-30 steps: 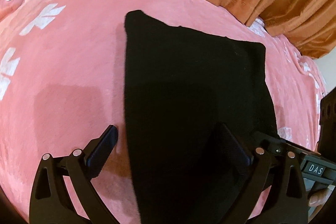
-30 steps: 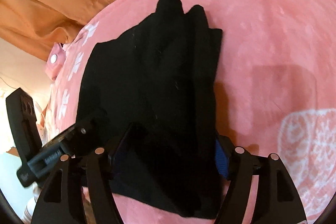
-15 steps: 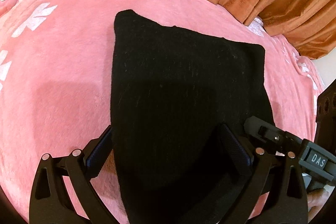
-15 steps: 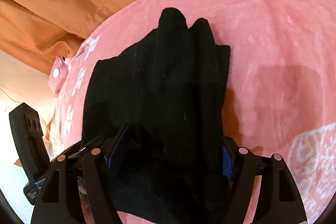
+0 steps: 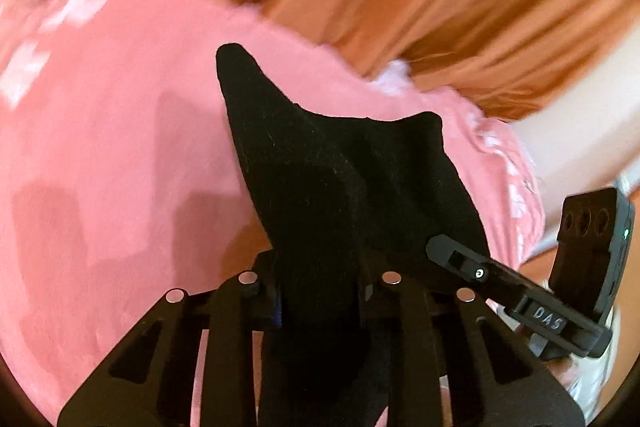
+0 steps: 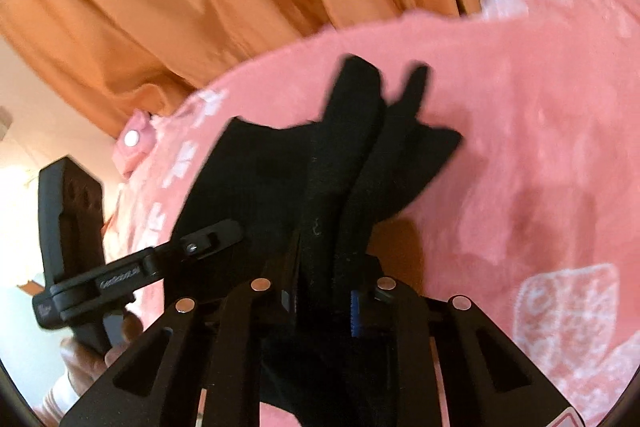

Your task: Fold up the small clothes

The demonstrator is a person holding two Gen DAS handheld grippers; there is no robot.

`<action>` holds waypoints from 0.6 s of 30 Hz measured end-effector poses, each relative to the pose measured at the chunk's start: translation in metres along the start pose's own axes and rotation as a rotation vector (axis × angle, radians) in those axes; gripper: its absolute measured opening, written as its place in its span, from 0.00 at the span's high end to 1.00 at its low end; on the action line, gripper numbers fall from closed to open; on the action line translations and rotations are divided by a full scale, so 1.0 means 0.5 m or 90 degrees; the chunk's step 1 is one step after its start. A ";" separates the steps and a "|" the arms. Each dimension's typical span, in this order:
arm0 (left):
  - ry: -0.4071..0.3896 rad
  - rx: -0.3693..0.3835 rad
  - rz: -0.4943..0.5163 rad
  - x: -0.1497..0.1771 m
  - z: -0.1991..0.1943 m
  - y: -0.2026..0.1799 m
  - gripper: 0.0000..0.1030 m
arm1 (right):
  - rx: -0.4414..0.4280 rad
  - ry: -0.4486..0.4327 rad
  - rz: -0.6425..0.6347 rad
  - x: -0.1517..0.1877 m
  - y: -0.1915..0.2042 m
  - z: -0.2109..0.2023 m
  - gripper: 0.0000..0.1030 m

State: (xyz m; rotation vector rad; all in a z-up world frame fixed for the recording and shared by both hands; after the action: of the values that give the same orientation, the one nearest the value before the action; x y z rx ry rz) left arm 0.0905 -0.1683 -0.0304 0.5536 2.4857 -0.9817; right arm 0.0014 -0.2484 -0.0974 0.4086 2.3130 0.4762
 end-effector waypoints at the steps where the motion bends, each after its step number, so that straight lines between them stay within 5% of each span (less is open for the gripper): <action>1: -0.020 0.015 0.020 -0.014 -0.026 -0.029 0.78 | -0.004 -0.019 -0.005 -0.007 0.008 -0.026 0.84; 5: -0.116 0.066 0.096 -0.080 -0.172 -0.126 0.78 | -0.017 -0.137 -0.059 -0.057 0.065 -0.159 0.84; 10: -0.227 0.065 0.177 -0.167 -0.367 -0.201 0.77 | -0.120 -0.275 -0.113 -0.150 0.185 -0.320 0.83; 14: -0.266 0.021 0.199 -0.217 -0.424 -0.190 0.77 | -0.168 -0.298 -0.115 -0.212 0.236 -0.328 0.83; 18: -0.216 -0.045 0.115 -0.231 -0.320 -0.049 0.64 | -0.183 -0.226 -0.078 -0.237 0.225 -0.192 0.78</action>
State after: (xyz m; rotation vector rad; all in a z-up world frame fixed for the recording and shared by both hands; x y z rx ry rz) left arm 0.1388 -0.0955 0.1483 0.5284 2.1214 -0.8367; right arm 0.0311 -0.2200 0.0876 0.1905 1.8810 0.6118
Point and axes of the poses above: each gripper's, at about its wrist camera, not at the fingertips, and z roughly the way its jaws point, y to its left, x to its underside, the point moved 7 cm from there along z, roughly the way its jaws point, and after that the axes turned 3 degrees about -z, right-handed, at the moved point
